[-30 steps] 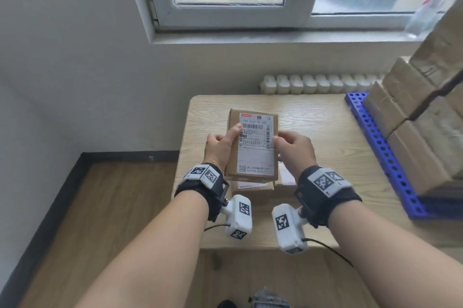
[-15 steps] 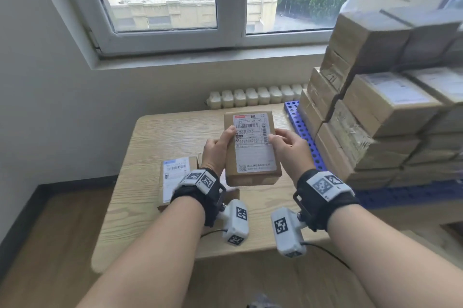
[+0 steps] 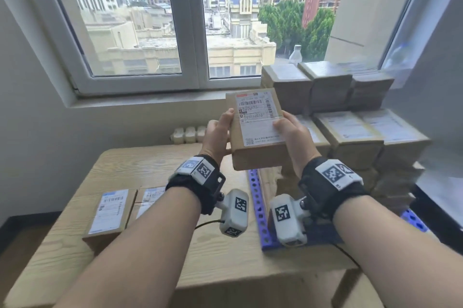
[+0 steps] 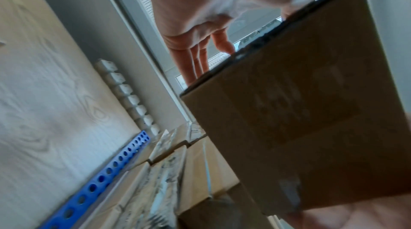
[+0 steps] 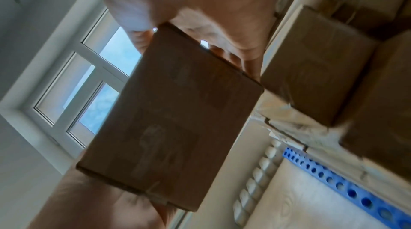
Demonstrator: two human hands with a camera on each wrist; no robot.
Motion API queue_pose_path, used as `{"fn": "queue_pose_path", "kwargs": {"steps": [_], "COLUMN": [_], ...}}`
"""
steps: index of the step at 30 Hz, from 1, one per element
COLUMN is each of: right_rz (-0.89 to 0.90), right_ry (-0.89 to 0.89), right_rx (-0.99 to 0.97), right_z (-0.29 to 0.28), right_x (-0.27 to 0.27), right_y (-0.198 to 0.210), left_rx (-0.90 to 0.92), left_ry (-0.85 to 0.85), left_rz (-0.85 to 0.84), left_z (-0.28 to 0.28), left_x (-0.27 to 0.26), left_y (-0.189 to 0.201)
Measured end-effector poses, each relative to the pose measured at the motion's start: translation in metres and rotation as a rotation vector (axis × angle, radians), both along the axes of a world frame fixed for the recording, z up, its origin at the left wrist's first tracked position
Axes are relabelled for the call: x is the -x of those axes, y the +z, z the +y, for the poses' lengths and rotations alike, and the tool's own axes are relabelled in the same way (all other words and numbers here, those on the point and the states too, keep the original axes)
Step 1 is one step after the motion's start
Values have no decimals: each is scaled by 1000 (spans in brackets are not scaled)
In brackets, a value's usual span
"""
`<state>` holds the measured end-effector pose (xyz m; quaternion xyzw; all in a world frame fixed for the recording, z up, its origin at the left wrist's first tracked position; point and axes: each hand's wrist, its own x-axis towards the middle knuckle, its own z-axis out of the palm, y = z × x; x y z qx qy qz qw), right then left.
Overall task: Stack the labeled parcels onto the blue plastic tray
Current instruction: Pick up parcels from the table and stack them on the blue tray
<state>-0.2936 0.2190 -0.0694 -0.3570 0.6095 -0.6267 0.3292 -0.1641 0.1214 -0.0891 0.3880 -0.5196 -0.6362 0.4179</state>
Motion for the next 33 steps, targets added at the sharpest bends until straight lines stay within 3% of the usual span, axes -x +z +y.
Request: {"fn": "queue_pose_path", "kwargs": {"steps": [4, 8, 13, 17, 33], "right_rz": [73, 69, 15, 5, 65], "right_ry": [-15, -92, -110, -100, -89], "right_rx": [15, -44, -74, -103, -182], "right_z": [10, 10, 10, 6, -7], "right_x": [39, 67, 90, 100, 117], "right_y": [23, 36, 38, 34, 14], "left_rx": [38, 73, 114, 84, 29], "left_ry": [-18, -56, -177, -169, -151], "left_rz": [35, -93, -99, -73, -108], "left_z": [1, 4, 6, 0, -2], "left_x": [42, 74, 107, 126, 134], "left_y": [13, 25, 32, 23, 17]}}
